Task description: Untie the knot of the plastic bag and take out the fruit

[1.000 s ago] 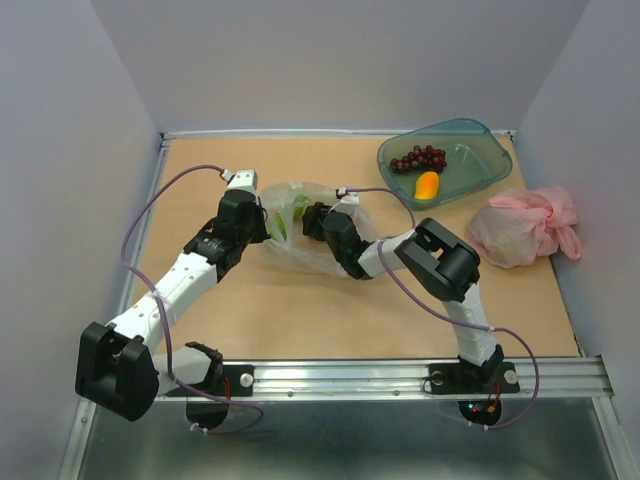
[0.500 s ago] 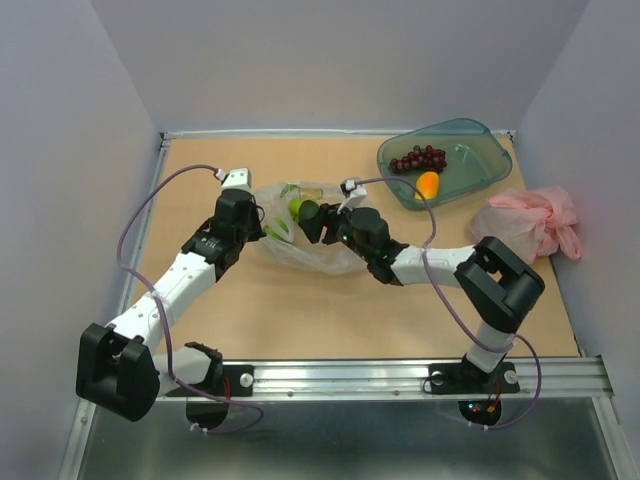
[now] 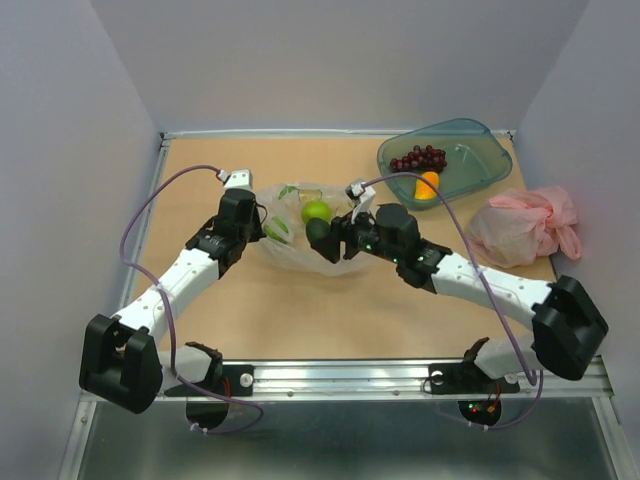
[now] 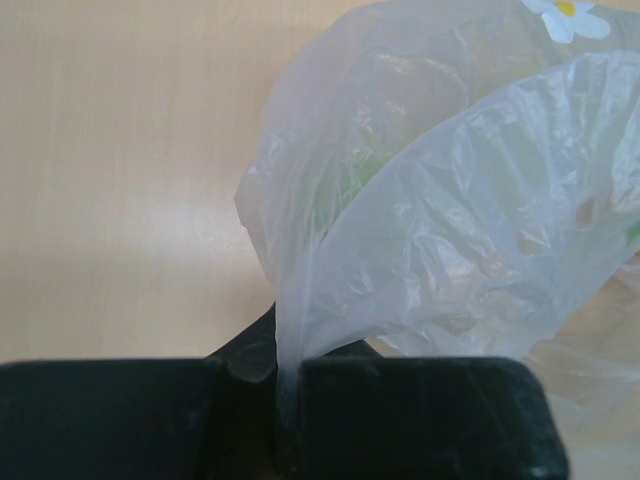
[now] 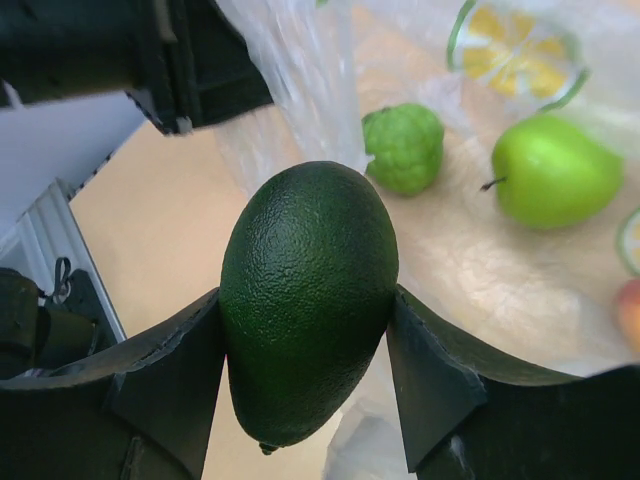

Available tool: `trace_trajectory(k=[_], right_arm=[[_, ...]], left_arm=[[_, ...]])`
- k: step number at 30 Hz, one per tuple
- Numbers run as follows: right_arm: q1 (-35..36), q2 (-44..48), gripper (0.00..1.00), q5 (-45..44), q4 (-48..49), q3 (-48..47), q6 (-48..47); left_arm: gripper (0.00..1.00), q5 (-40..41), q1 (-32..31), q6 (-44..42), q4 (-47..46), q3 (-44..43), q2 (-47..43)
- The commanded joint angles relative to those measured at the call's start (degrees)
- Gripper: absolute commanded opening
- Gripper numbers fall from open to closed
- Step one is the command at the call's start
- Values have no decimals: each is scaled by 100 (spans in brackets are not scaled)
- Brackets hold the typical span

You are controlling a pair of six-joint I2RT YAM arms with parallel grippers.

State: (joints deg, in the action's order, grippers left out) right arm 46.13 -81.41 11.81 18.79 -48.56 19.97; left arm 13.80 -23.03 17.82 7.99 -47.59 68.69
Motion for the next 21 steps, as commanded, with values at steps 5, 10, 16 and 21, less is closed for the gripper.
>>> trace_trajectory(k=[5, 10, 16, 21], right_arm=[[-182, 1039, 12, -2523, -1307, -1094, -871], [-946, 943, 11, -3168, -1360, -1419, -811], [-2300, -5, 11, -3036, -1360, -1981, -670], [-2969, -1174, 14, -2816, -1369, -2579, -617]], left_arm=[[0, -9, 44, -33, -105, -48, 66], [0, 0, 35, -25, -105, -31, 40], [0, -62, 35, -16, -105, -31, 31], [0, -88, 35, -16, -105, -22, 5]])
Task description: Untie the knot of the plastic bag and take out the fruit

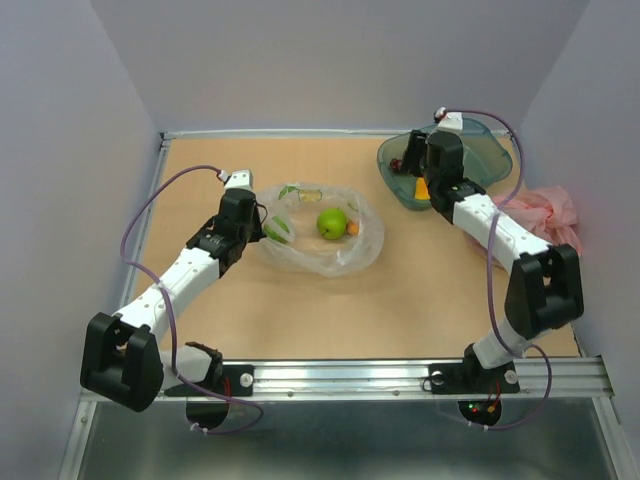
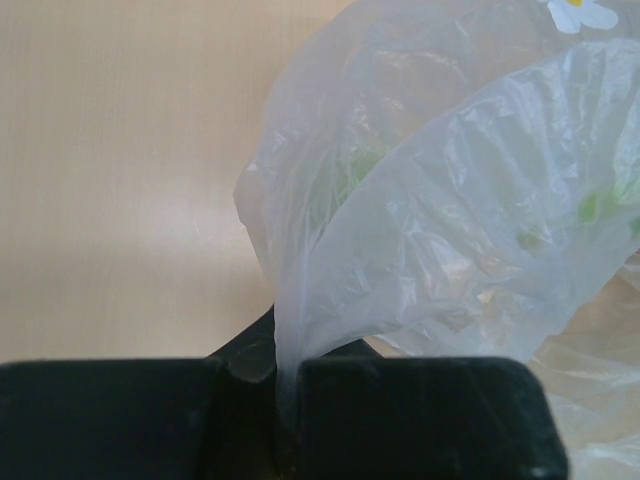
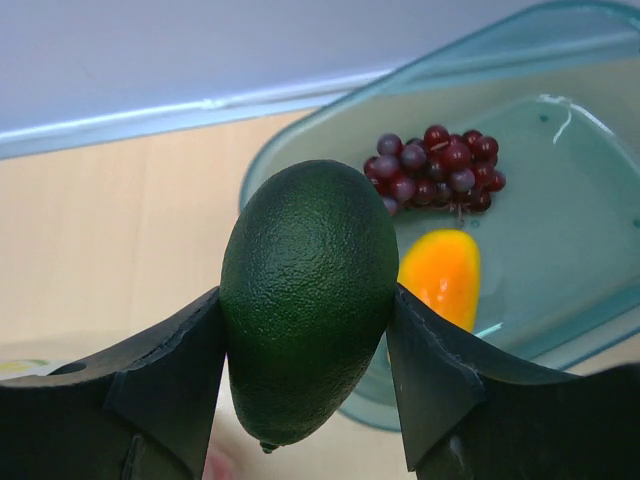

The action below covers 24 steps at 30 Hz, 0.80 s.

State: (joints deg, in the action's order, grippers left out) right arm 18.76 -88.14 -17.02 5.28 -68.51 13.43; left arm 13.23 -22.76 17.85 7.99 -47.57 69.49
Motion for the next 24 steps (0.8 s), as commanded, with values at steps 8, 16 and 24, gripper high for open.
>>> trace_trajectory(k=[8, 16, 24], right_arm=[[-619, -1759, 39, 164, -53, -1173, 265], [-628, -1901, 97, 40, -194, -1174, 379], [-576, -857, 99, 734, -212, -805, 169]], left_arm=[[0, -58, 9, -27, -105, -24, -103], [0, -84, 9, -18, -105, -24, -138], [0, -93, 18, -18, -113, -33, -147]])
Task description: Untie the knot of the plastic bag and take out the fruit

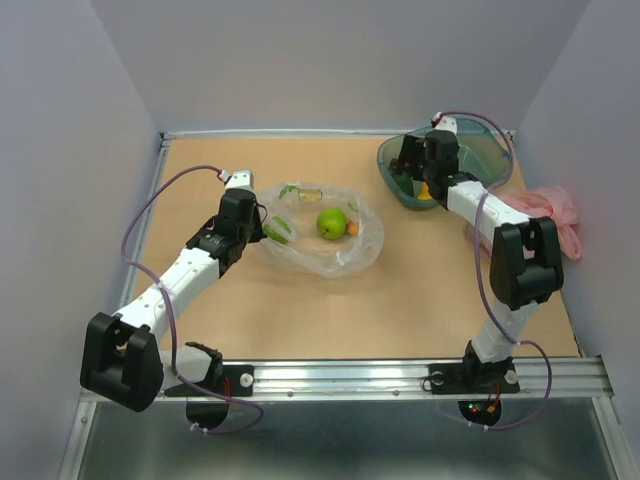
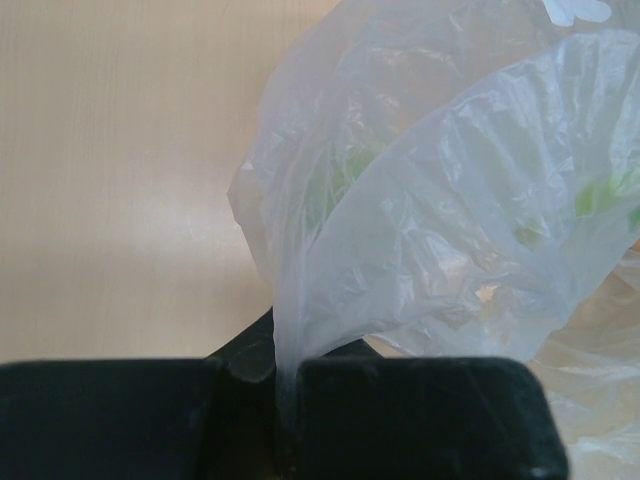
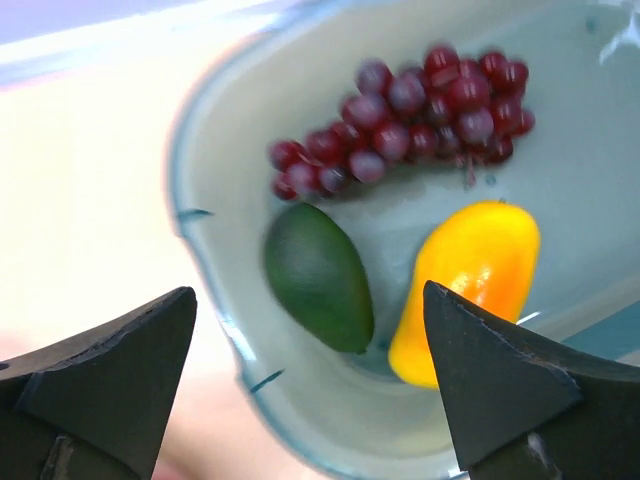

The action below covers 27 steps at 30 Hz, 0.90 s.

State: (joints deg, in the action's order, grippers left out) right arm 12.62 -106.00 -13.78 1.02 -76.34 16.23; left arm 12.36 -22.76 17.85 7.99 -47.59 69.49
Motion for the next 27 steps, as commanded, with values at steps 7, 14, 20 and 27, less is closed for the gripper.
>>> trace_trajectory(k=[7, 14, 20, 27], right_arm=[[819, 2291, 96, 964, 215, 628, -471], [2268, 2891, 93, 1621, 232, 919, -762], [2833, 2594, 93, 2790, 232, 928, -797], [2957, 1627, 93, 3048, 145, 805, -779]], left_arm=[[0, 30, 18, -27, -105, -31, -147], [0, 38, 18, -27, -105, -22, -182], [0, -5, 9, -18, -105, -13, -200], [0, -6, 9, -18, -105, 4, -208]])
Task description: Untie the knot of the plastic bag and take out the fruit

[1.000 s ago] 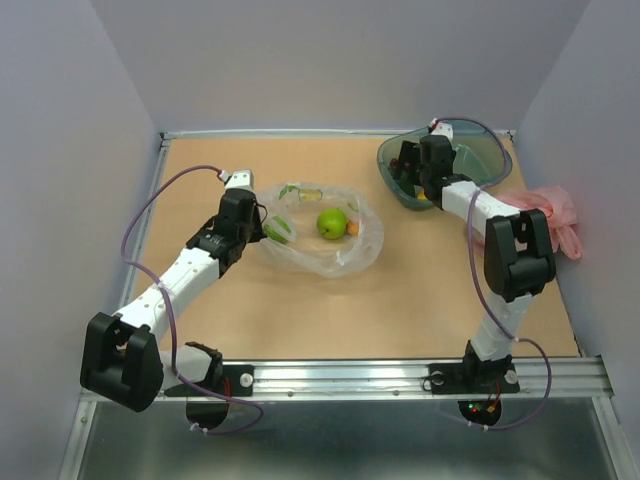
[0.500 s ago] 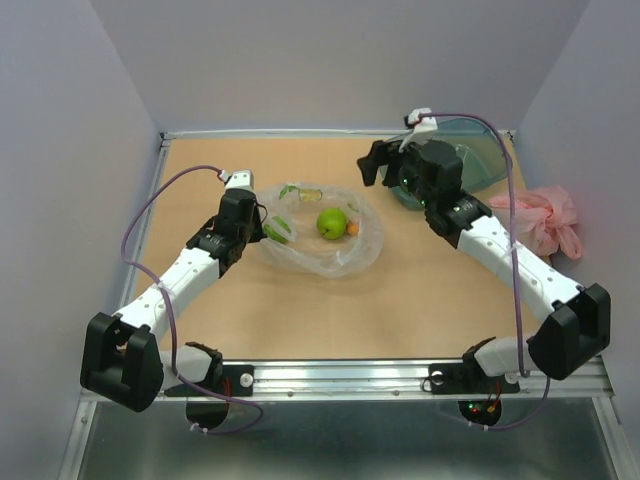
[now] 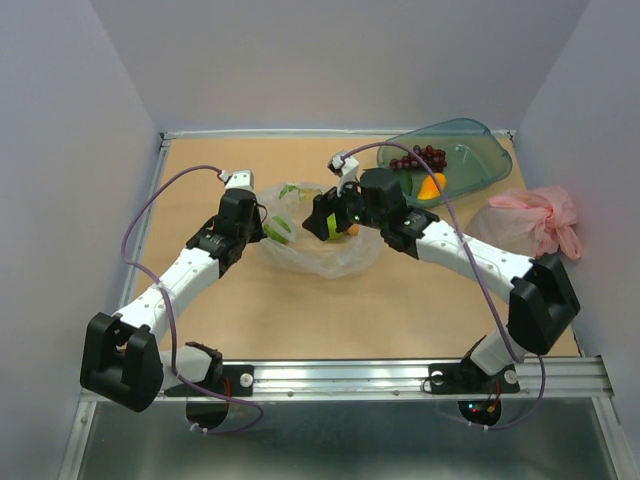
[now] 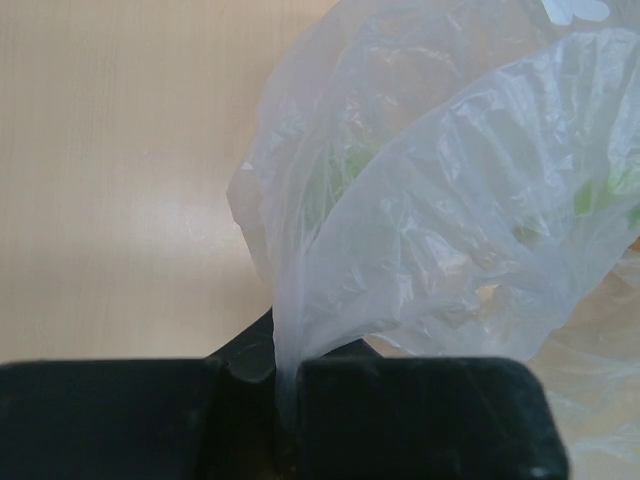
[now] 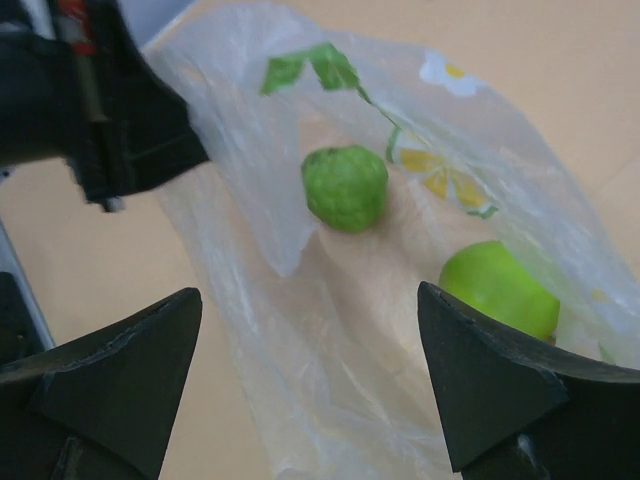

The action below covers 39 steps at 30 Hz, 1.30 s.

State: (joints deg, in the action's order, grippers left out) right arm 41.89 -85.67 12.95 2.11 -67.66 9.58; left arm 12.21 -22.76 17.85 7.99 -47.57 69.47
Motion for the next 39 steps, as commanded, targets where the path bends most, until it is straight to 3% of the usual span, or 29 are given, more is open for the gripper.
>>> trace_trajectory(k=[1, 11, 23, 28, 32, 33, 37, 39], right_arm=[[30, -590, 93, 201, 26, -81, -123], [30, -1662, 94, -2671, -44, -599, 482], [30, -2893, 95, -3834, 44, -1442, 1124], [30, -3219, 93, -3861, 158, -1496, 1212], [30, -3325, 81, -3765, 290, -1443, 1177], [30, -3264, 71, -3739, 342, -1408, 1169], [30, -2965, 48, -3659, 579, -1075, 1081], [30, -2658, 40, -3493, 667, -855, 958]], left_arm=[[0, 10, 9, -18, -105, 2, -206], [0, -43, 9, -18, -105, -7, -180], [0, -184, 9, -44, -104, 2, -66], [0, -210, 9, -44, -96, -7, -74], [0, -227, 9, -44, -96, -15, -57], [0, -228, 9, -44, -96, -7, -57], [0, -219, 9, -44, -104, -15, -48], [0, -228, 9, -44, -105, -24, -39]])
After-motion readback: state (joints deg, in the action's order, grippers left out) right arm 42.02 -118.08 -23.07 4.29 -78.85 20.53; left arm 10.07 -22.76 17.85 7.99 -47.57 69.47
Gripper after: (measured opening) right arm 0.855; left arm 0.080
